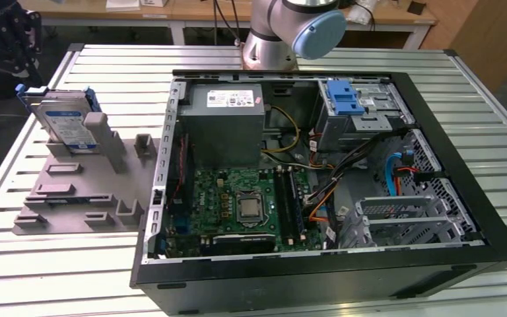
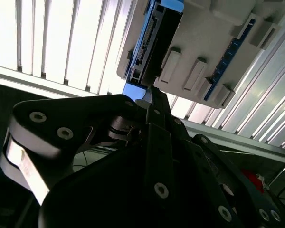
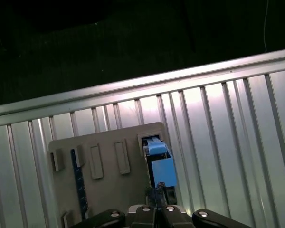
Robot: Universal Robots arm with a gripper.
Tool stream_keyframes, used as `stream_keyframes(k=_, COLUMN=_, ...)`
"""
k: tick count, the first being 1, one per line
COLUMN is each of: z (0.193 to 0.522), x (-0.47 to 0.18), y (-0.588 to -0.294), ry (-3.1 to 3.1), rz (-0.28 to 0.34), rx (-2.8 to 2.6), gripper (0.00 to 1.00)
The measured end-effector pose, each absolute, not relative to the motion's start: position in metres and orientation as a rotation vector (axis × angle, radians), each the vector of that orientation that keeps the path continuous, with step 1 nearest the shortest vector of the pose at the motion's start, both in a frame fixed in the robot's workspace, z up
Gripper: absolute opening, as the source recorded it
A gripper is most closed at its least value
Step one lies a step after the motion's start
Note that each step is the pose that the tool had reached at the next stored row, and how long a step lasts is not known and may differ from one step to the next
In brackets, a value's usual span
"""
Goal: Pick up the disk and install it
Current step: 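Pick up the disk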
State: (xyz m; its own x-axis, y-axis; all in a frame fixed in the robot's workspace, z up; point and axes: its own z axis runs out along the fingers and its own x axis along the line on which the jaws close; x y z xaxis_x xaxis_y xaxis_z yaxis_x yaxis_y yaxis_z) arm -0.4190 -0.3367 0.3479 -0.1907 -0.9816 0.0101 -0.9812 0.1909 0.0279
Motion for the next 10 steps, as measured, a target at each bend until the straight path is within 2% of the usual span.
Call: stream_keyframes(k=10, z=0.3479, x=-0.4190, y=-0.3367, ry=-2.313, rz=-0.022, rx=2.087, gripper=0.11)
